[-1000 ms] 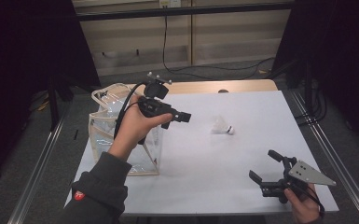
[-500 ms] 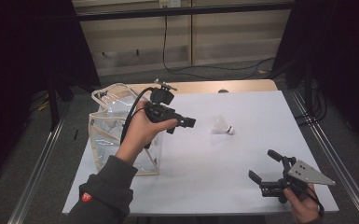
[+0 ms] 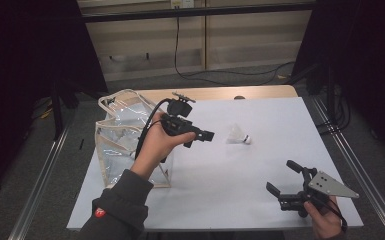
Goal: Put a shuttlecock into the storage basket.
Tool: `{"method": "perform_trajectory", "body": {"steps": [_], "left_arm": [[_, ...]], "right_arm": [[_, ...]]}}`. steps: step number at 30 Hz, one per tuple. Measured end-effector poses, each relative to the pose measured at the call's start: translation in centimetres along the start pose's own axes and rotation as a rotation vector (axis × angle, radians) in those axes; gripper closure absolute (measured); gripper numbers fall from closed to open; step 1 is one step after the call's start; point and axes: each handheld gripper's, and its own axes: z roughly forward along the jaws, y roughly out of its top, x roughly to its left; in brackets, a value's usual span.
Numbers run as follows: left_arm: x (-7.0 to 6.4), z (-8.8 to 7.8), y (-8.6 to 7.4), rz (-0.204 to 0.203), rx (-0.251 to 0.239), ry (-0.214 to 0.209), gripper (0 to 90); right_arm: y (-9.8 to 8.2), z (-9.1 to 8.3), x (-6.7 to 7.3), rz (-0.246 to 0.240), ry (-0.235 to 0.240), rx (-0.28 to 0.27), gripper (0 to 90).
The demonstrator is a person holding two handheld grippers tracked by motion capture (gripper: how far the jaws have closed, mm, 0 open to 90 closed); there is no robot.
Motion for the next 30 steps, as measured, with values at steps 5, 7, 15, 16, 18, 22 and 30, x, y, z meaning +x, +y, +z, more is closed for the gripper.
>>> {"method": "perform_trajectory", "body": {"steps": [5,7,15,16,18,22,30], "left_arm": [[-0.1,0.6,-0.1,0.002,-0.002,0.001,8.6],[-0.1,0.8,-0.2,0.003,-0.004,0.0,8.5],[0.0,1.6,-0.5,0.0,-0.005,0.001,8.3],[-0.1,1.6,-0.6,0.003,-0.003,0.0,8.2],[-0.1,1.8,-0.6,0.003,-0.006,-0.002,8.3],[-0.2,2.1,-0.7,-0.005,-0.01,-0.004,8.1],[-0.2,2.3,-0.7,0.001,-0.016,0.007,8.0]], "right_arm": [[0.0,0.0,0.0,-0.006,0.0,-0.001,0.0],[0.0,0.0,0.0,-0.007,0.0,-0.001,0.0],[0.0,0.0,0.0,-0.003,0.0,-0.001,0.0],[0.0,0.0,0.0,-0.003,0.0,0.002,0.0],[0.0,0.1,0.1,-0.003,0.004,0.001,0.0],[0.1,0.1,0.1,-0.007,0.003,0.001,0.0],[0.1,0.1,0.0,-0.006,0.001,-0.001,0.0]]}}
